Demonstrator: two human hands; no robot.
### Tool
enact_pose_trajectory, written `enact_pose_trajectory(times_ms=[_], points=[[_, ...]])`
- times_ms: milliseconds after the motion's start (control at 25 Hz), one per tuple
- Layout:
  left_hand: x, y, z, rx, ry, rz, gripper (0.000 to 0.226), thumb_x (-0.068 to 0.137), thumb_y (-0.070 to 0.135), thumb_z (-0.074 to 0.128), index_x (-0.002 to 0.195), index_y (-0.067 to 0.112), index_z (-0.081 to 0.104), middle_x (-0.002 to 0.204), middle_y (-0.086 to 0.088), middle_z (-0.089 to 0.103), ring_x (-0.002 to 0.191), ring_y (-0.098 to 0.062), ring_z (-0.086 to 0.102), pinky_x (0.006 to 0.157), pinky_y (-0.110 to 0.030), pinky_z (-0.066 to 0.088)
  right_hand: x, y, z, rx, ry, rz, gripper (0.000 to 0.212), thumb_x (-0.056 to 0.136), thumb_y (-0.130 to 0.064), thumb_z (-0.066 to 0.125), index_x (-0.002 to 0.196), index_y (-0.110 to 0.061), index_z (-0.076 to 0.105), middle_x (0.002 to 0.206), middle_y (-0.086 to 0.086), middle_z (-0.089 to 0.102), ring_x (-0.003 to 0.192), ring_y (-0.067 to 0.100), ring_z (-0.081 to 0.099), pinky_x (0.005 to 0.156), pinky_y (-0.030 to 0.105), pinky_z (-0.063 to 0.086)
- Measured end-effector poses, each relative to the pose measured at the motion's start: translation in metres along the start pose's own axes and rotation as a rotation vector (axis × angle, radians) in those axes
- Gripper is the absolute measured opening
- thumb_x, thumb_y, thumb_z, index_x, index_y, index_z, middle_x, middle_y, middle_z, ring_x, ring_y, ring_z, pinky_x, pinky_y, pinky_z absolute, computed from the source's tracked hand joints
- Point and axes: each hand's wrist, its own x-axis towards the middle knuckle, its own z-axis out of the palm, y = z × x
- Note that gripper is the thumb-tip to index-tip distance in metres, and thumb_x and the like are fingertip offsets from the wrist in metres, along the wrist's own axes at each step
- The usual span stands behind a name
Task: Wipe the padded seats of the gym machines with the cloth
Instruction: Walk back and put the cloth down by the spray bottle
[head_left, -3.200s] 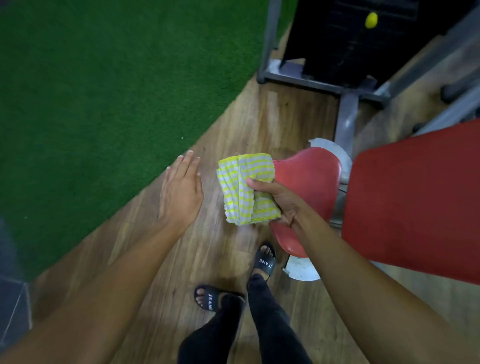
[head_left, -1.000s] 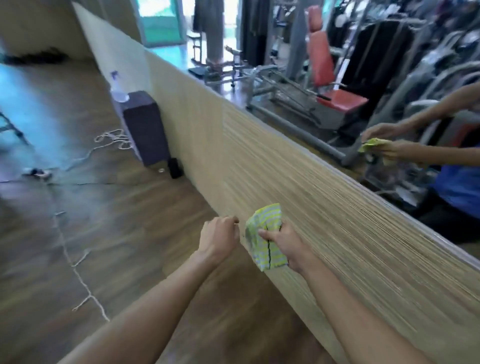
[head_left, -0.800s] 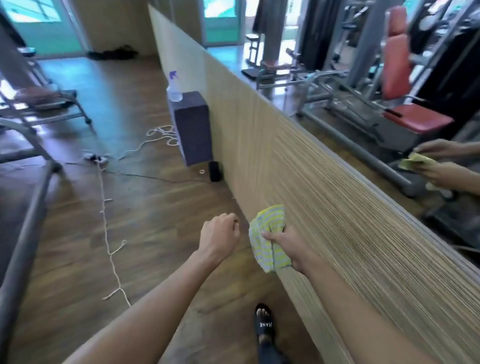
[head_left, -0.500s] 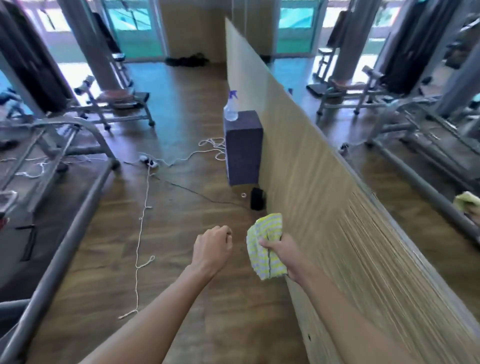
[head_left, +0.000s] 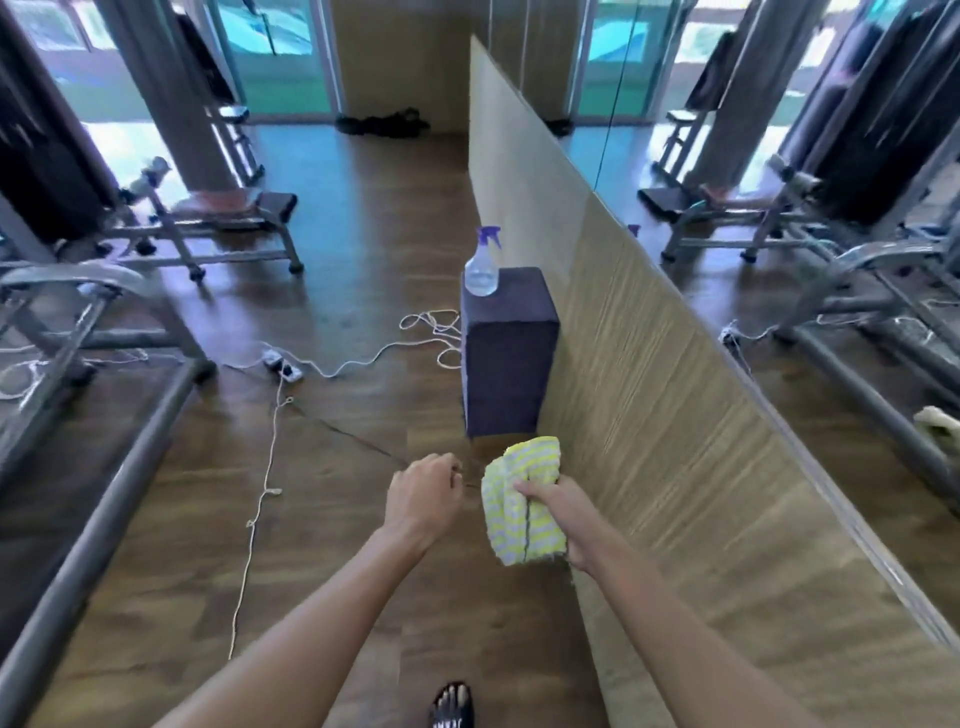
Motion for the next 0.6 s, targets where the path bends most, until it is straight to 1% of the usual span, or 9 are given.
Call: enact_pose_trajectory(times_ms=[80,200,360,440,520,600], points=[[0.066,0.004,-0.006,0.01,-0.024,0.031,0.022,0.091,0.025,0.044,0.099,0.023,0.065,0.102,0.002,0.067,0.097,-0.025,0.063,0.081,-0.037,0.046,0.048,-0.037,0.0,0.038,0.031,0.017,0.022,0.092,-0.011,0.062,0.11,0.0,0.066,0.107,0.022,0.072,0.098,0.036,0.07,0.085,0.052,0.056],[0.158,0.012,-0.009,0.051,-0.044,0.082,0.019,0.091,0.025,0.044,0.092,0.02,0.063,0.095,0.0,0.065,0.093,-0.027,0.062,0.075,-0.036,0.044,0.116,-0.088,-0.006,0.099,0.039,0.018,0.019,0.093,-0.011,0.06,0.107,0.0,0.067,0.103,0.021,0.073,0.093,0.034,0.072,0.077,0.045,0.059],[0.29,0.021,0.014,0.068,-0.093,0.09,0.017,0.092,0.024,0.044,0.094,0.021,0.061,0.1,-0.001,0.065,0.098,-0.028,0.061,0.078,-0.037,0.043,0.235,-0.141,-0.019,0.146,0.06,0.032,0.02,0.093,-0.008,0.059,0.108,0.004,0.066,0.098,0.022,0.073,0.085,0.034,0.072,0.079,0.05,0.058],[0.357,0.028,0.028,0.08,-0.093,0.098,0.018,0.093,0.023,0.044,0.096,0.02,0.061,0.103,-0.002,0.064,0.103,-0.028,0.059,0.081,-0.037,0.042,0.3,-0.169,-0.027,0.158,0.056,0.044,0.023,0.092,-0.004,0.06,0.11,0.009,0.064,0.099,0.027,0.071,0.076,0.035,0.072,0.07,0.05,0.06],[0.424,0.031,0.039,0.075,-0.082,0.067,0.018,0.092,0.022,0.044,0.098,0.018,0.061,0.105,-0.004,0.063,0.104,-0.029,0.057,0.082,-0.037,0.042,0.367,-0.201,-0.034,0.14,0.049,0.065,0.027,0.089,0.001,0.061,0.112,0.014,0.062,0.1,0.03,0.068,0.068,0.032,0.072,0.061,0.045,0.061],[0.484,0.032,0.046,0.064,-0.093,0.028,0.019,0.092,0.022,0.045,0.1,0.019,0.062,0.107,-0.004,0.063,0.105,-0.029,0.057,0.082,-0.037,0.043,0.429,-0.231,-0.037,0.1,0.069,0.083,0.03,0.088,0.003,0.061,0.116,0.015,0.06,0.098,0.028,0.069,0.067,0.028,0.071,0.062,0.041,0.06]])
